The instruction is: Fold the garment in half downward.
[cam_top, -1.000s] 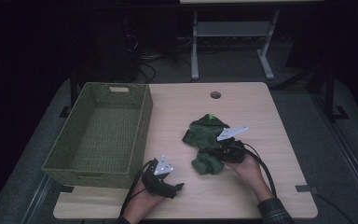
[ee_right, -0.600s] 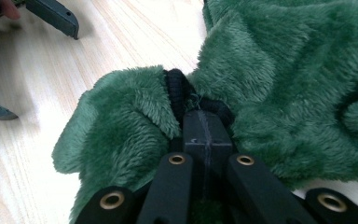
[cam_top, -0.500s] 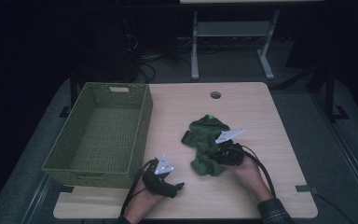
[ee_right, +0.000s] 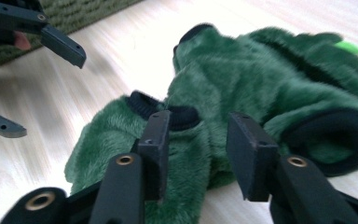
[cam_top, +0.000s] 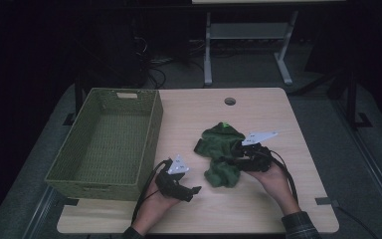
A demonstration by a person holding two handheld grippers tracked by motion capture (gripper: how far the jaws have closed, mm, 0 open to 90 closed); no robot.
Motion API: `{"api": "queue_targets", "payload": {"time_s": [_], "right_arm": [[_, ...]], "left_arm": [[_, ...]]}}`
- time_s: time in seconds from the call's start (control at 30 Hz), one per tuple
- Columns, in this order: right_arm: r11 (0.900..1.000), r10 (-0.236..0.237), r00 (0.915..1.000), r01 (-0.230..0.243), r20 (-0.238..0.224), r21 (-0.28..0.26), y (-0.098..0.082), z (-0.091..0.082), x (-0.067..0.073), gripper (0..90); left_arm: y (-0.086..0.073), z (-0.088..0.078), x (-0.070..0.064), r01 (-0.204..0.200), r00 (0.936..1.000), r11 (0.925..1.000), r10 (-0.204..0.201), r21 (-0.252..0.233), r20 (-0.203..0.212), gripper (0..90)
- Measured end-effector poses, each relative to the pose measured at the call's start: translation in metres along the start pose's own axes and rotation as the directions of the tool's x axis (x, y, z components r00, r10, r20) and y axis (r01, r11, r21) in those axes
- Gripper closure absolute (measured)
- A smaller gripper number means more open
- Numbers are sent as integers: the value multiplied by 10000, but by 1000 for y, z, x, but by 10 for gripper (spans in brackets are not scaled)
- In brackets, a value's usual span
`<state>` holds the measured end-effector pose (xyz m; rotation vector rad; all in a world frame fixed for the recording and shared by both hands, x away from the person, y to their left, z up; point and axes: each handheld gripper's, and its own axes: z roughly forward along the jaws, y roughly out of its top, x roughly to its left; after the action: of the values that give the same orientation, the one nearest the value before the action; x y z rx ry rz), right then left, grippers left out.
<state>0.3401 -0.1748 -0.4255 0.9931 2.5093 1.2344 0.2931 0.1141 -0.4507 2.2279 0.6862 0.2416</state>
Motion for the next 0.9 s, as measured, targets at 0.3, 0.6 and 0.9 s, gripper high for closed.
{"api": "queue_targets", "payload": {"time_s": [0.3, 0.6, 0.9], "right_arm": [[9993, 183, 9994, -174, 299, -318, 11, -13, -15, 509], [9988, 230, 9979, -203, 606, -452, 29, -16, -29, 515], [9978, 475, 9947, -430, 912, -509, 40, -14, -49, 517]], "left_arm": [[34, 5, 12, -275, 9995, 9996, 276, -94, 180, 171], [70, 9, 30, -512, 9987, 9980, 509, -362, -68, 247], [98, 15, 58, -477, 9979, 9967, 446, -664, -478, 332]]}}
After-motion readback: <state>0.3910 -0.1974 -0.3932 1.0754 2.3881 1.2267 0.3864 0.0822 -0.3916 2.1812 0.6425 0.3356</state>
